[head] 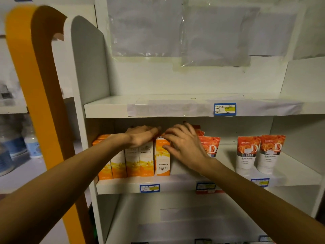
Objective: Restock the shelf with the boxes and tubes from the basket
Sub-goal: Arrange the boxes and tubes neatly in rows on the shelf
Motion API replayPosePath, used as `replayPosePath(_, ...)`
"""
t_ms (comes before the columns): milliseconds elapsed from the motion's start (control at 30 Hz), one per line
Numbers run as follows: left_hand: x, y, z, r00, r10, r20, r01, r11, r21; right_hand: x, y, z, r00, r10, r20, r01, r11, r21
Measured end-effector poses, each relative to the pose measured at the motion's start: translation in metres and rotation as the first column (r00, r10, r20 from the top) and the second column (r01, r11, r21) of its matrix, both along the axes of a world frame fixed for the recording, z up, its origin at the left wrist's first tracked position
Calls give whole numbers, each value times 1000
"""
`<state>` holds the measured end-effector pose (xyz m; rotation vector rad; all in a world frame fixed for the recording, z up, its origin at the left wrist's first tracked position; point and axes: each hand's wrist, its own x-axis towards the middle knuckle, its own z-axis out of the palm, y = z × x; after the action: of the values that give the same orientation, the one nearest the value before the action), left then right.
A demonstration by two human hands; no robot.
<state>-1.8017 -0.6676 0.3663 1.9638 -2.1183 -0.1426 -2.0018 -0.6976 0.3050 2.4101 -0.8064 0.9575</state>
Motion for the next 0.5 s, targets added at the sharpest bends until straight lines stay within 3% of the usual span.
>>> replayPosePath(133, 0, 0, -1, 998, -15, 54, 16, 1000, -8, -5, 3, -1, 998, -63, -18, 63, 998, -10)
replayPosePath(300, 0, 1, 1, 999, -12, 50, 10, 999, 42, -28, 3, -1, 992, -102, 79, 99, 994, 44)
replayPosePath(500, 0, 3, -1, 997, -6, 73, 4, 999, 35, -22, 10, 6, 974, -196, -110, 204, 977, 61)
